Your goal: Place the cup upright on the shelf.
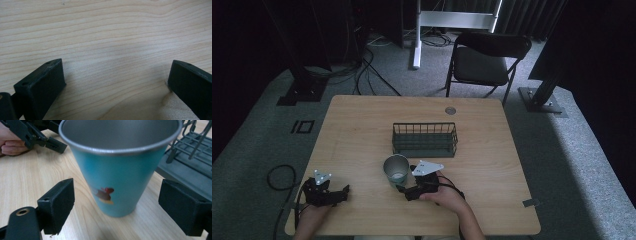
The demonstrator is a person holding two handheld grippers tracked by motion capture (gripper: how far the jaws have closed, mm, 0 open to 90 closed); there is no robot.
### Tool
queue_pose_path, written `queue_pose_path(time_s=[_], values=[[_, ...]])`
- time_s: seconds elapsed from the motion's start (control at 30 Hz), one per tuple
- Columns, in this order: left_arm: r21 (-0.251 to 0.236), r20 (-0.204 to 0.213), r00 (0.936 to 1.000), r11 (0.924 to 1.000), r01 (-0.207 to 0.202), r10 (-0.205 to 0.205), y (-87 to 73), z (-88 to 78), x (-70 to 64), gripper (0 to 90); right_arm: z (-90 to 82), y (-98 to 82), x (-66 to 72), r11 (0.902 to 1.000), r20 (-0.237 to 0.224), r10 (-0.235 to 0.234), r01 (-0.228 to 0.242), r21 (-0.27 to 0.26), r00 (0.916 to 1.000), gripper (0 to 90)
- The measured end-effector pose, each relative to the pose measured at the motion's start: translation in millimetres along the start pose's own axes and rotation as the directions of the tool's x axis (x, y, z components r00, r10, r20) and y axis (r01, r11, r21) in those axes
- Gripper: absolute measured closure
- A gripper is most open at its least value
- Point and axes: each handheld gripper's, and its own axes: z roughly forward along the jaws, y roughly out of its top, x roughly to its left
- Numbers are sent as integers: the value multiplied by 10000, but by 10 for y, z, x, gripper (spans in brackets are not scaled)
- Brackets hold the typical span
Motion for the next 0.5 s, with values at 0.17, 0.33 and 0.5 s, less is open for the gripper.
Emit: queue_pose_path(time_s=[0.17,0.33,0.5], values=[[5,0,10000,10000,-8,8,0,0,1,15,84,30,-5,9998,6,95,-95,-193,10000,131],[0,0,10000,10000,-2,2,0,0,0,15,147,75,1,9992,-31,172,-173,-349,9998,131],[0,19,10000,10000,-33,33,0,0,4,15,217,113,22,9987,49,202,-199,-472,9998,130]])
